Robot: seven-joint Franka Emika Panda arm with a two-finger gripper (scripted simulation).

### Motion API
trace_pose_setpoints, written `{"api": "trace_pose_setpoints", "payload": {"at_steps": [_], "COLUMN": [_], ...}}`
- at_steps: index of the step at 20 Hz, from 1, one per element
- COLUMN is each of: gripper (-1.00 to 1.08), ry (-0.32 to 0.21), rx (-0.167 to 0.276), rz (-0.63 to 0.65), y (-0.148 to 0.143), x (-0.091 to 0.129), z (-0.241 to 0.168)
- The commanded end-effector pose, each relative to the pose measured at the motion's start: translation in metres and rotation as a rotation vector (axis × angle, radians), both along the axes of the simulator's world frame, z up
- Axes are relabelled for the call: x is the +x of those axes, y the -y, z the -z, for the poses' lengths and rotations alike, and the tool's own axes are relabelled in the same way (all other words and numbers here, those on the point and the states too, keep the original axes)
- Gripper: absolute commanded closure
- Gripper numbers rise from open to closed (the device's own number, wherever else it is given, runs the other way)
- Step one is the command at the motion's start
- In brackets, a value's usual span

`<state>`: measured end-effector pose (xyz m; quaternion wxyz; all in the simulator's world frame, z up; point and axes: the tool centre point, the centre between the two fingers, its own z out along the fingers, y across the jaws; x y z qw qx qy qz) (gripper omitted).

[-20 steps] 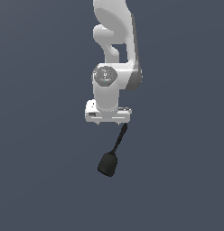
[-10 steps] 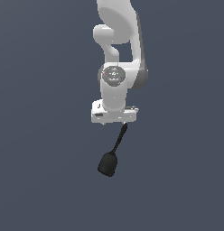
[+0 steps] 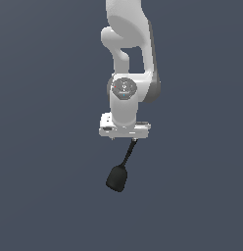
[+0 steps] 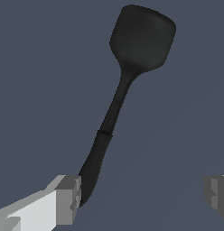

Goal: Pick up the object and move it to a goal position.

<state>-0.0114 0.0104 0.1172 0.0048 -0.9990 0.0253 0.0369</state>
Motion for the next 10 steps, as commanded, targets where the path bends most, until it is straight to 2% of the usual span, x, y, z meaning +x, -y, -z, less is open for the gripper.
{"api": "trace_pose_setpoints", "payload": {"at_steps": [1, 10], "gripper": [-0.92, -0.92], "ry": [0.009, 0.051], "rx": [-0.003, -0.017], "rz": [0.042, 0.223], "y": [-0.001, -0.005], "x": [0.006, 0.033], "z": [0.007, 0.036]}}
